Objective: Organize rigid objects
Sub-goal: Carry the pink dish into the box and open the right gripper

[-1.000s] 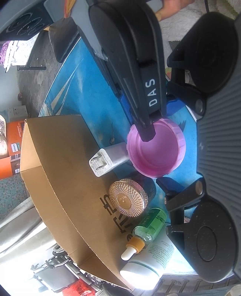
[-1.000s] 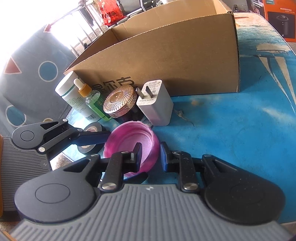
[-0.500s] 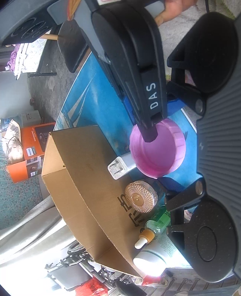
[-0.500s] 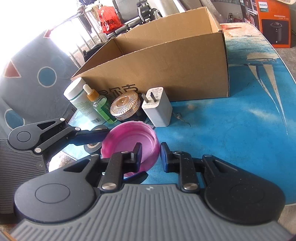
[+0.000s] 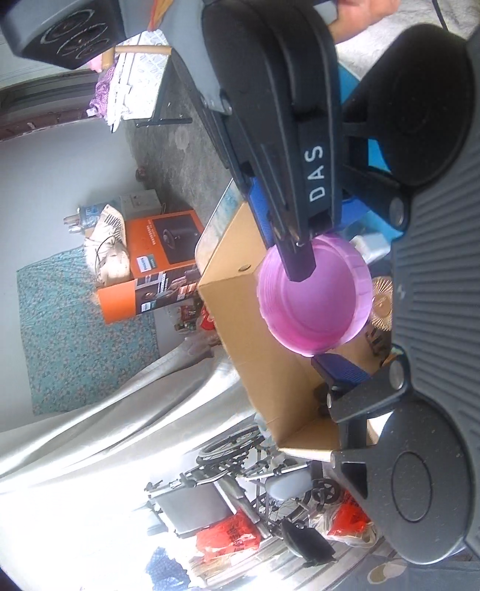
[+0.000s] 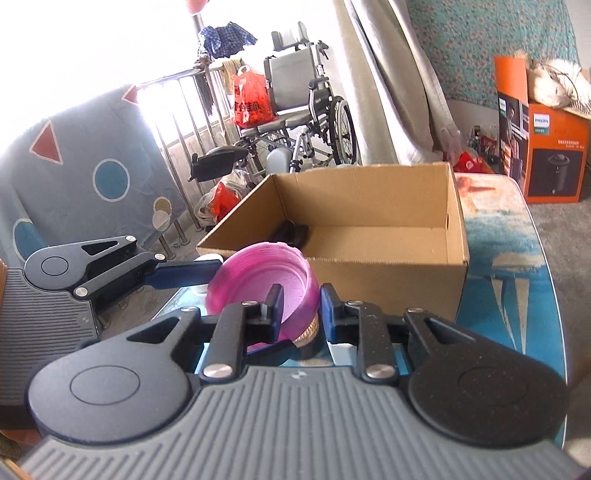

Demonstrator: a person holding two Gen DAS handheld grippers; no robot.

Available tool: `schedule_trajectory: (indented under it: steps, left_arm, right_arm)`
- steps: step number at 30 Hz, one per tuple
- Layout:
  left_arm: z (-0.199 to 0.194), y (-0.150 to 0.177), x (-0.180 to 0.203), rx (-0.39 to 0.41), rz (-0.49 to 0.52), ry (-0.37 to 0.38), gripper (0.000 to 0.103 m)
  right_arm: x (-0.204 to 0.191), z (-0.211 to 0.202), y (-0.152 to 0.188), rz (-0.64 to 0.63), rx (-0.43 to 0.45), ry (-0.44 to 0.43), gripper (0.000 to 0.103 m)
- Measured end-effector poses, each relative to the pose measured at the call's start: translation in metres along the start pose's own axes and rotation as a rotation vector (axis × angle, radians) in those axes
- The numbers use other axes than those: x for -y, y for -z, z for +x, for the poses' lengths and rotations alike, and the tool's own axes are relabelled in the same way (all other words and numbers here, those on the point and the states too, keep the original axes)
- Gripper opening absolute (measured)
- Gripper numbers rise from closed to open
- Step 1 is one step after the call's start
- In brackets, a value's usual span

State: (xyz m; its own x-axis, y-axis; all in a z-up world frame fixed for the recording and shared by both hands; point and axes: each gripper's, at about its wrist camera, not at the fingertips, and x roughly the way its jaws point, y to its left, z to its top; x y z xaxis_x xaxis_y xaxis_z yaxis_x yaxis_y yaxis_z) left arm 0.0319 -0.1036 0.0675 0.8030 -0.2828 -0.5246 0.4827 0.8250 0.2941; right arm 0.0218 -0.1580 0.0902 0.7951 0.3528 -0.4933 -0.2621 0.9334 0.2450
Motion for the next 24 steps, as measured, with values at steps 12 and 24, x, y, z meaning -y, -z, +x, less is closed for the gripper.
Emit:
schedule_trajectory:
  steps: [12, 24]
  left_arm:
    - [0.099, -0.047, -0.108, -0.183, -0.095, 0.019, 0.073]
    - [0.195, -0.015, -0.135, -0.475, -0.09, 0.14, 0.073]
  right_arm:
    - [0.02, 0.135, -0.119, -0.043, -0.225, -0.143, 0.021]
    - [0.055, 0.265, -0.098, 0.072, -0.622, -0.219, 0.021]
